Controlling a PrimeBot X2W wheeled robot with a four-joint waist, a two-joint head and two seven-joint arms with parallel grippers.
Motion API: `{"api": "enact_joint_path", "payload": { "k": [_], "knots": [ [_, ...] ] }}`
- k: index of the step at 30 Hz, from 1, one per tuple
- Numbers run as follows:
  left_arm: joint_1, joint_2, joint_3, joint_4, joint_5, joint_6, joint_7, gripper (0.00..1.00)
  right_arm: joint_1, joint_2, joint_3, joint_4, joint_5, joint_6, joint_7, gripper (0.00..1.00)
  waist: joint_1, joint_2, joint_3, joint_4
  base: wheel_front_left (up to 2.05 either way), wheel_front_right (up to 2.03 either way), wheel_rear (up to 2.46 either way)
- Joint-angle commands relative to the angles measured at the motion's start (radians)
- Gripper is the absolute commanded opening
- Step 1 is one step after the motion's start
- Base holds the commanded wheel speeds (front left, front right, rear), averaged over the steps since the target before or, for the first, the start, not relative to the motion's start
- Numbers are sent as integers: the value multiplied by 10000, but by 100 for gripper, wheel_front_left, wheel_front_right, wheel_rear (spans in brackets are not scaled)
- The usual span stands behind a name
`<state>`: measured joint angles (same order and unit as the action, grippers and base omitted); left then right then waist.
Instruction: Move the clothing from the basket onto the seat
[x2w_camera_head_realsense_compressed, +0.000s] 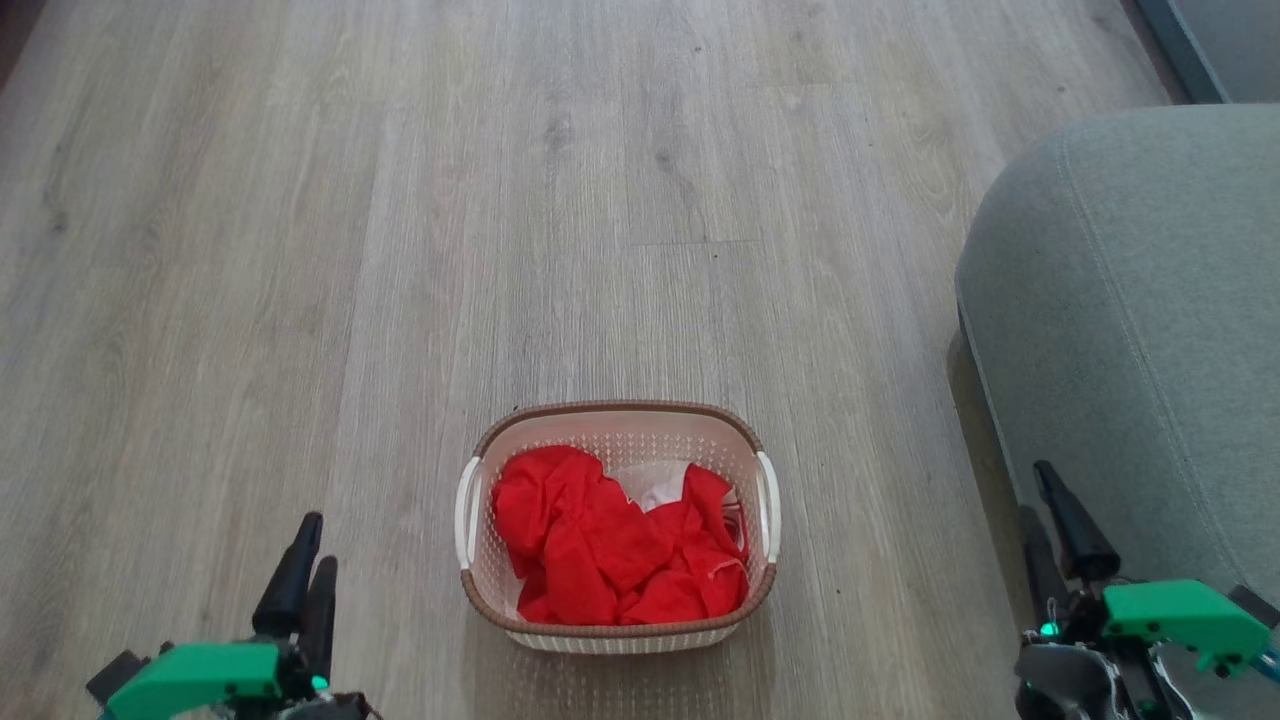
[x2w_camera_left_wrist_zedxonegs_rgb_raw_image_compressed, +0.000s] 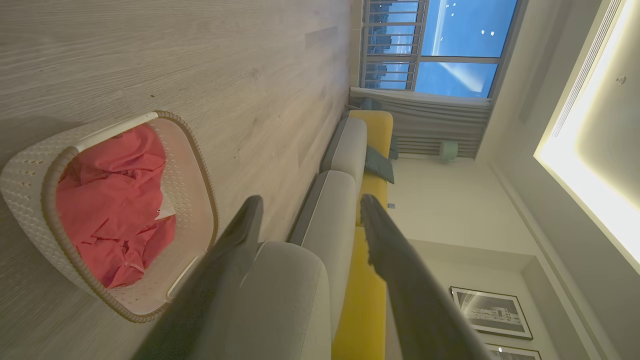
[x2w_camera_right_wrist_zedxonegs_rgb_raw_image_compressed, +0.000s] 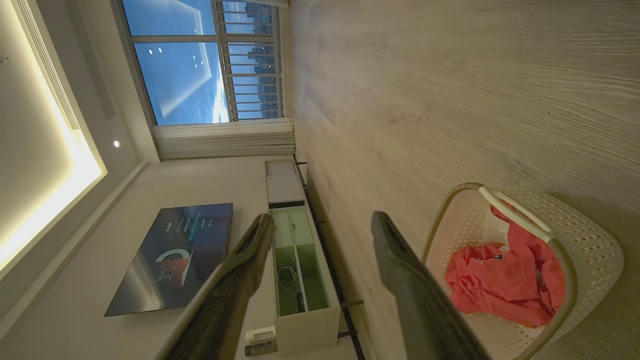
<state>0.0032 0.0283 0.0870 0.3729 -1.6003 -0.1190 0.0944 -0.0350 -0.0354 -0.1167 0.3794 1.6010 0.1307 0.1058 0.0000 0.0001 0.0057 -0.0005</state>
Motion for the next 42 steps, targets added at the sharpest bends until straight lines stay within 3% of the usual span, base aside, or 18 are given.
{"api": "enact_joint_path", "payload": {
  "k": [1,15,42],
  "knots": [
    [-571,69,-47,-317,120,-11,-92,100,-599,-88,107,-318,-122,2,-99,100,0,-1,8,-1,0,0,0],
    [-1025,245,-202,-159,1026,-23,-515,100,-1206,-371,803,-72,-729,2,-588,100,0,-1,61,-10,0,0,0],
    [-1773,350,-185,-14,5234,-48,-1333,100,-2394,-676,1855,637,-4222,1,-1418,100,0,-1,165,-28,0,0,0]
  ]
}}
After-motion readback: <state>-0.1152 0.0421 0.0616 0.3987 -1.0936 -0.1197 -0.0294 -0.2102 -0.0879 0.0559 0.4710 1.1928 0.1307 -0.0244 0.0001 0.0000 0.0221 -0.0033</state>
